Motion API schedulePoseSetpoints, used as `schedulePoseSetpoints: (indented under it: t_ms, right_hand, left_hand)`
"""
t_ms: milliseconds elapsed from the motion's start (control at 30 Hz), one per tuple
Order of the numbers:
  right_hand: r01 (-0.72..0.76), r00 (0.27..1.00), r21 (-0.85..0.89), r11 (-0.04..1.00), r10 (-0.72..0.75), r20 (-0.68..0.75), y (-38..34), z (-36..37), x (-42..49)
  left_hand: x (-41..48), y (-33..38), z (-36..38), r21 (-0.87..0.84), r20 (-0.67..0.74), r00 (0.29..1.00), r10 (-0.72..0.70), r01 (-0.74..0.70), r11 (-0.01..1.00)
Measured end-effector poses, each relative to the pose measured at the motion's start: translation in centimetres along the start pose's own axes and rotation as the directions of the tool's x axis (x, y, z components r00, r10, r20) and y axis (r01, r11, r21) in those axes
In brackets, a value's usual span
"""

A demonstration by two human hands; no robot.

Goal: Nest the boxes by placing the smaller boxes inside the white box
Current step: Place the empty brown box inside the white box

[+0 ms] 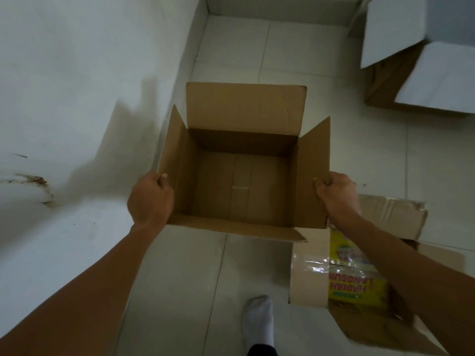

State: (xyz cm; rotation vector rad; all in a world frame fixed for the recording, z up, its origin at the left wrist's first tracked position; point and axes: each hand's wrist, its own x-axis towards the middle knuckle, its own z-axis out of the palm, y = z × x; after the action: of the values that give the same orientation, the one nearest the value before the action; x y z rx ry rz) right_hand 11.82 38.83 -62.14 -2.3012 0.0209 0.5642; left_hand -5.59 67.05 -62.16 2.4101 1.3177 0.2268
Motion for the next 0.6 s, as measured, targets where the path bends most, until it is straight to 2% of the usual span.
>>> schedulePoseSetpoints:
  t_ms: [200, 333, 467, 600]
  right_hand:
    - [0.078, 0.996, 0.080, 0.994, -0.075, -0.040, 1.5, -10.3, -1.8]
    - [0.118, 0.993, 0.157, 0.981, -0.112, -0.047, 2.7, -19.4, -3.2]
    - [0.151, 0.987, 0.257, 0.955, -0.160, 0.014, 3.0, -27.1, -4.4]
    - [0.185, 0.980, 0.290, 0.939, -0.197, 0.015, 3.2, -33.5, -4.9]
  left_hand:
    - [-5.9, 8.7, -3.3, -0.016, -0.065, 0.995, 0.081, -0.082, 0.996]
    - [-9.9, 15.6, -6.7, 0.078, -0.145, 0.977, 0.155, -0.145, 0.986]
    - [-13.7, 21.5, -10.4, 0.146, -0.239, 0.954, 0.181, -0.149, 0.978]
    - [-17.2, 27.0, -12.2, 0.127, -0.278, 0.942, 0.190, -0.160, 0.979]
